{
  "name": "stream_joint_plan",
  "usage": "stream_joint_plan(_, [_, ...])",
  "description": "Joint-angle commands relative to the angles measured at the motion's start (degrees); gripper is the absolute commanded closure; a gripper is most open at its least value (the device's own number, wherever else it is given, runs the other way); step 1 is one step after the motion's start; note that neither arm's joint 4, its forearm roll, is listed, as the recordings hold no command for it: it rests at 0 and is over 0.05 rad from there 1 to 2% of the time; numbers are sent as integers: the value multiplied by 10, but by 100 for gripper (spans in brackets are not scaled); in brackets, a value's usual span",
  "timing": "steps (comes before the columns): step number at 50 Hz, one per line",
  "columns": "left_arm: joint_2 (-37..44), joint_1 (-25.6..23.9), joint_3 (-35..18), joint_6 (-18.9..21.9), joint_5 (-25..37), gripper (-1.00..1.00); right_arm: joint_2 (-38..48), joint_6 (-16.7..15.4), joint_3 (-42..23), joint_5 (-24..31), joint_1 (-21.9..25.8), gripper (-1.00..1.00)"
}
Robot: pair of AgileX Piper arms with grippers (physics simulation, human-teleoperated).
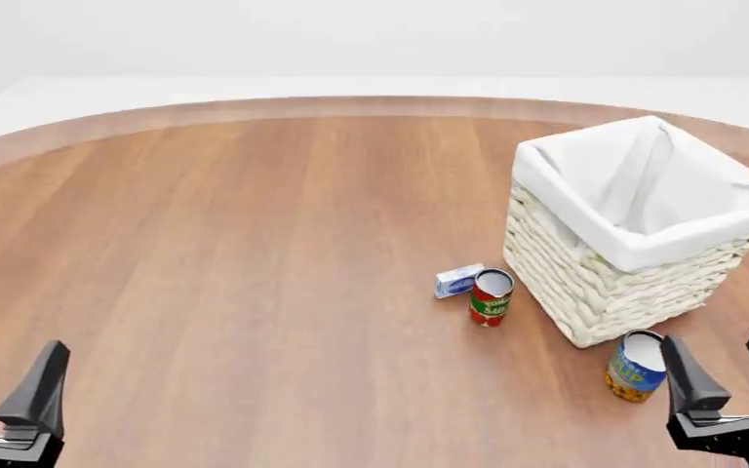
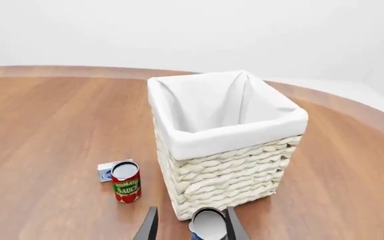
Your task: Pick up the alphabet soup and the cream cheese box, and put them in the basket.
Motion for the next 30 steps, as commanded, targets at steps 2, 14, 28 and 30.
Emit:
stream_joint_plan(2, [0,-1,0,0,0,-100,36,-2,13,-34,-20,-100])
stream_joint_plan(14, [-2,-1,0,-1,2,-100,23,-20,13,10,-22,-100])
stream_joint_plan(28, [-3,-1,0,-1,3,-100,62,-27,13,-2,-31,-100])
stream_joint_plan(30, [-3,-1,0,-1,3,-100,64,-27,13,-3,-31,-100])
